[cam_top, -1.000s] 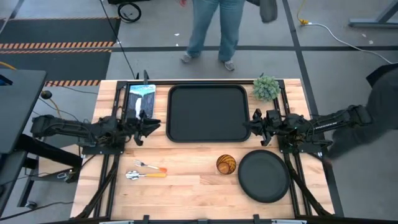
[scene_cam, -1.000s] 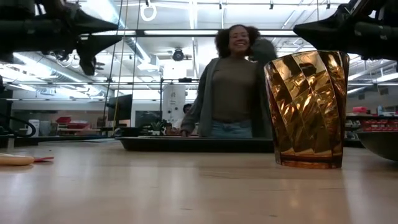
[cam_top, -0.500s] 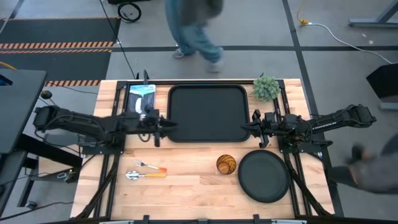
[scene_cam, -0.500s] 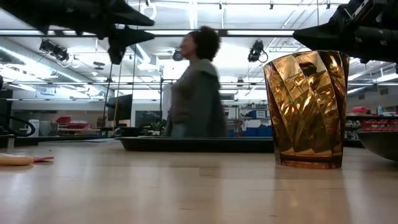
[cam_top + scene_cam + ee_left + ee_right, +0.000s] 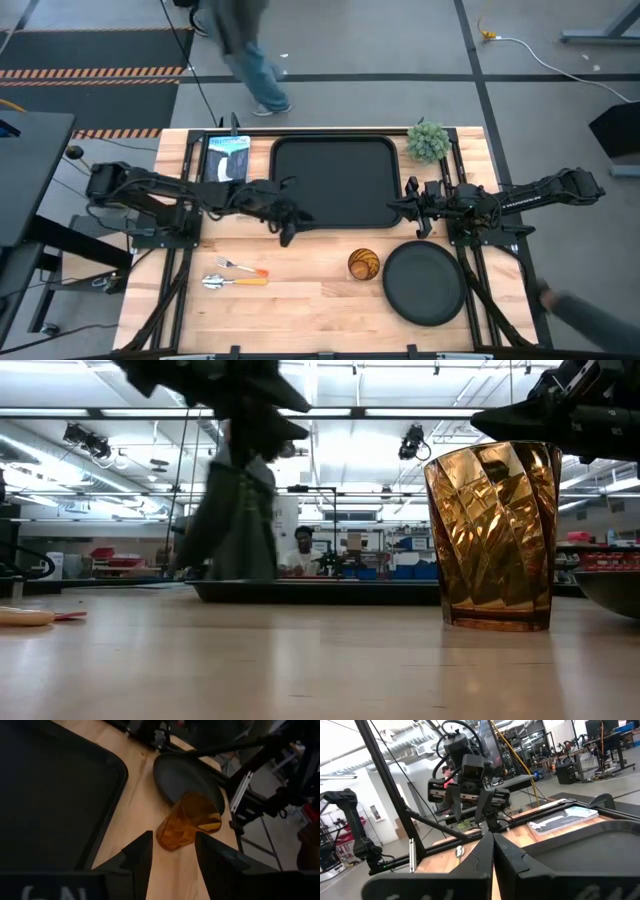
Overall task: Pick and place plate/cup/fork/spoon on tray
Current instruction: Put the orange glass on the top left of the black tray
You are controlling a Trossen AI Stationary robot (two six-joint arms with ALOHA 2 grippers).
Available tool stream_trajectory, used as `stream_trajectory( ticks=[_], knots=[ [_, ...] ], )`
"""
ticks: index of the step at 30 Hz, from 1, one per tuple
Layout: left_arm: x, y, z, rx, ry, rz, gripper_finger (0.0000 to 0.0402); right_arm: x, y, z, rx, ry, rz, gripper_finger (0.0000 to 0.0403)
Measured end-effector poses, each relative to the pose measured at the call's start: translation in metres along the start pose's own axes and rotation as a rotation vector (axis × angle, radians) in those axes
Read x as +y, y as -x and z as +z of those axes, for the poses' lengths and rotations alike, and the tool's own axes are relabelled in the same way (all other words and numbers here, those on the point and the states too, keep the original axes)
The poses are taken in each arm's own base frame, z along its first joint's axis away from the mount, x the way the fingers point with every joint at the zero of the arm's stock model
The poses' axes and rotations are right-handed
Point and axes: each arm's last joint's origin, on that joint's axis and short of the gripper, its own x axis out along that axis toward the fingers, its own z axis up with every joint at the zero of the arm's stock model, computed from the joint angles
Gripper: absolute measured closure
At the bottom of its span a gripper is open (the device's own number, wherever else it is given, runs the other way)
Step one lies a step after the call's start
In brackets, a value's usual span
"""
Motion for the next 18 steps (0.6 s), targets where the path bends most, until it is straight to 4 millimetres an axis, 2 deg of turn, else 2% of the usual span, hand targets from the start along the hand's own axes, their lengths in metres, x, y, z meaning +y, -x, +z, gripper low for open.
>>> stream_trajectory(
  ticks=[6, 12, 18],
  knots=[
    [-0.015, -0.031, 0.011, 0.054, -0.009, -0.002, 0.0241, -0.001, 0.000, -0.002, 0.019, -0.035, -0.007, 0.0386],
    [-0.035, -0.065, 0.016, 0.183, -0.025, 0.027, 0.0206, -0.002, 0.000, -0.004, 0.033, -0.099, -0.033, 0.0386],
    [-0.045, -0.091, 0.025, 0.310, -0.013, 0.063, 0.0179, 0.002, 0.000, -0.005, 0.036, -0.040, -0.019, 0.0386]
  ],
)
